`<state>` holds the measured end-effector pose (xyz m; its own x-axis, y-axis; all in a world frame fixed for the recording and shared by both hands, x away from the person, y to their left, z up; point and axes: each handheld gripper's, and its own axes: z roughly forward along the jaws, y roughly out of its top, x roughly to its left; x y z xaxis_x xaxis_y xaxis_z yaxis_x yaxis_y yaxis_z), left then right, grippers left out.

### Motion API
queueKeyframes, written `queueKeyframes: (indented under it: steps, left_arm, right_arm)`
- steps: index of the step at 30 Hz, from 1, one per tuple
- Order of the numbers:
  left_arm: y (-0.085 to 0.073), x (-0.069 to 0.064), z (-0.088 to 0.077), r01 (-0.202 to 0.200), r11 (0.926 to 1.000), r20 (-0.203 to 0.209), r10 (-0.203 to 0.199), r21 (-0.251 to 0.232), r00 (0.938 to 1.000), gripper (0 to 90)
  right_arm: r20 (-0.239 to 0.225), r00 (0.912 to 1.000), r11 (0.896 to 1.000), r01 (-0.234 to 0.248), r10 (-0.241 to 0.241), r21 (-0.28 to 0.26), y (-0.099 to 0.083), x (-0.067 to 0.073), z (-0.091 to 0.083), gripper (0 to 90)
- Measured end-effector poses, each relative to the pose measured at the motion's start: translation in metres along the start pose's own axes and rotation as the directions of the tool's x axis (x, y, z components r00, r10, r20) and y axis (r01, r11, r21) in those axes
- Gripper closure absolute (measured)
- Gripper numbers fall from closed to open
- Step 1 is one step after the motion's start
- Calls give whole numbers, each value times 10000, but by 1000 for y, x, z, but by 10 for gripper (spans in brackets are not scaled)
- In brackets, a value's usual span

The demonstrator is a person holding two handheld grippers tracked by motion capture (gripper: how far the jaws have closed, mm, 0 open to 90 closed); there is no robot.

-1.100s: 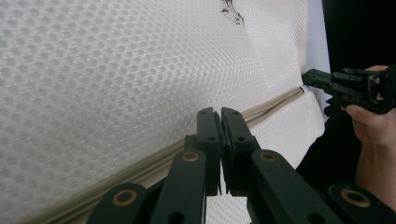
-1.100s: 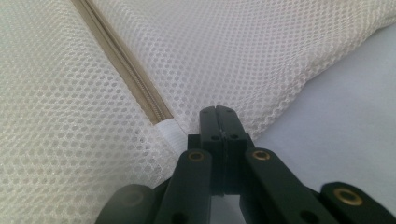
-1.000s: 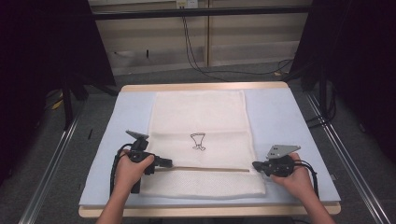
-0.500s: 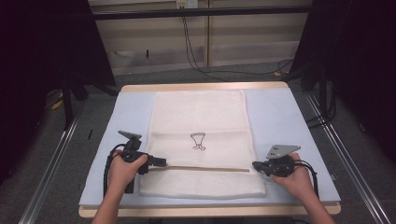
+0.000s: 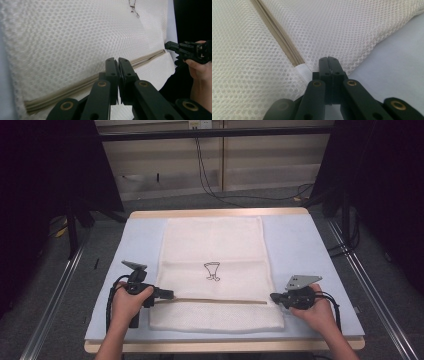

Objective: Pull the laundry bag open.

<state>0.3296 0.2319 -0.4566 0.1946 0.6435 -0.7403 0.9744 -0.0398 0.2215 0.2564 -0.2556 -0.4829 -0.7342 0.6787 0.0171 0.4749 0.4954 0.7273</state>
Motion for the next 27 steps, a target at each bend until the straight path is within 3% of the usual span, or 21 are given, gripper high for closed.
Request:
queueKeyframes:
  steps: [4, 5, 27]
  left_arm:
    - [-2, 6, -7, 59, 9999, -30, -59, -144, 10000, 873]
    - [-2, 7, -8, -85, 10000, 79, 85, -9, 9999, 873]
    - [-3, 5, -8, -138, 9998, 85, 139, -111, 9999, 872]
  right_arm:
    - [-1, 10000, 10000, -5, 5, 4, 0, 0, 0, 900]
    - [1, 10000, 10000, -3, 3, 5, 0, 0, 0, 900]
    - [7, 10000, 10000, -10, 10, 40, 0, 1, 0, 900]
